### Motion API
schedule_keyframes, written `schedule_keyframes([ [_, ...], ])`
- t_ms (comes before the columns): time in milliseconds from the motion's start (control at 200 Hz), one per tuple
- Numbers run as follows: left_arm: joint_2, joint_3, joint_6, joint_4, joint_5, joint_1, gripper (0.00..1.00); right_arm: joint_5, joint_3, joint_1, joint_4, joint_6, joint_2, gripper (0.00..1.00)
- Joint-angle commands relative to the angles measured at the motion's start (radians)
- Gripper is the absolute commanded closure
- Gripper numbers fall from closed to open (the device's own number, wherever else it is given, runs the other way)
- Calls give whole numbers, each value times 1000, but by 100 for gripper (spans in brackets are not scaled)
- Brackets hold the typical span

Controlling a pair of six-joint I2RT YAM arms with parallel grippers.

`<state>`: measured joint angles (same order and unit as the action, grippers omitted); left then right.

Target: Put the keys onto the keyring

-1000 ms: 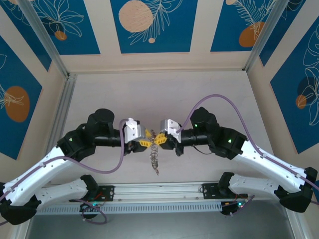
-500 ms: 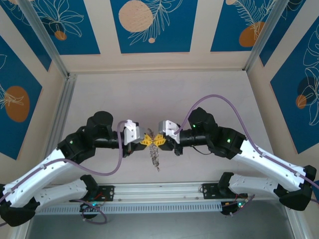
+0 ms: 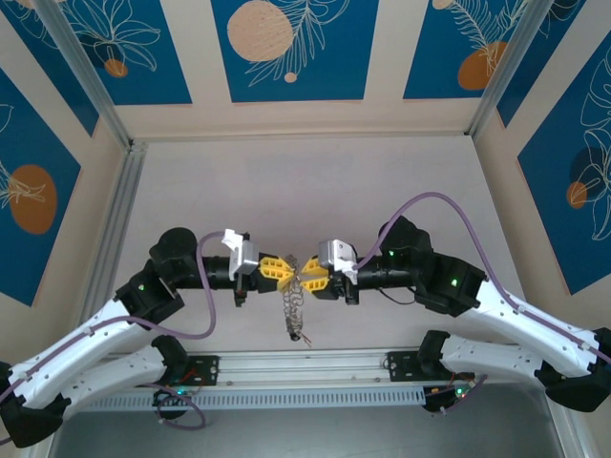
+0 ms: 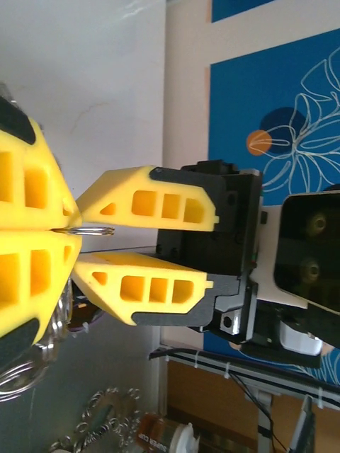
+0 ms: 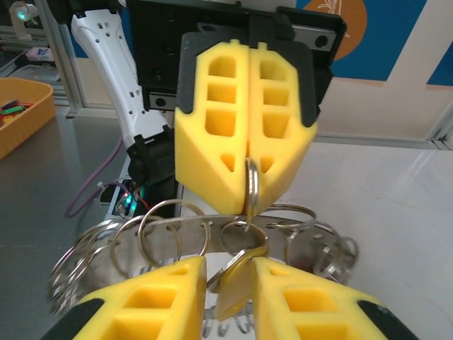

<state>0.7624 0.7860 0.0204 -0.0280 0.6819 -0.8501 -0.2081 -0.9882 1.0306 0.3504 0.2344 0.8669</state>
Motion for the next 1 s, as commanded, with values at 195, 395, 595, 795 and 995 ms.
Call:
schedule_keyframes([
  [195,-16,-18,85,-183,40,27,100,7,31,11,-60,-22,-4,76],
  [395,-15,35,-17,89,-200,33,100,193,76,-68,-106,-137,-44,72],
  [595,58,116,-108,355,-476,36,100,407,183,-171,-154,-284,-126,47],
  [795,217,178,-142,430,-605,37,100,492,274,-239,-171,-340,-244,27],
  [995,506,225,-79,252,-631,38,100,498,332,-315,-156,-374,-300,2],
])
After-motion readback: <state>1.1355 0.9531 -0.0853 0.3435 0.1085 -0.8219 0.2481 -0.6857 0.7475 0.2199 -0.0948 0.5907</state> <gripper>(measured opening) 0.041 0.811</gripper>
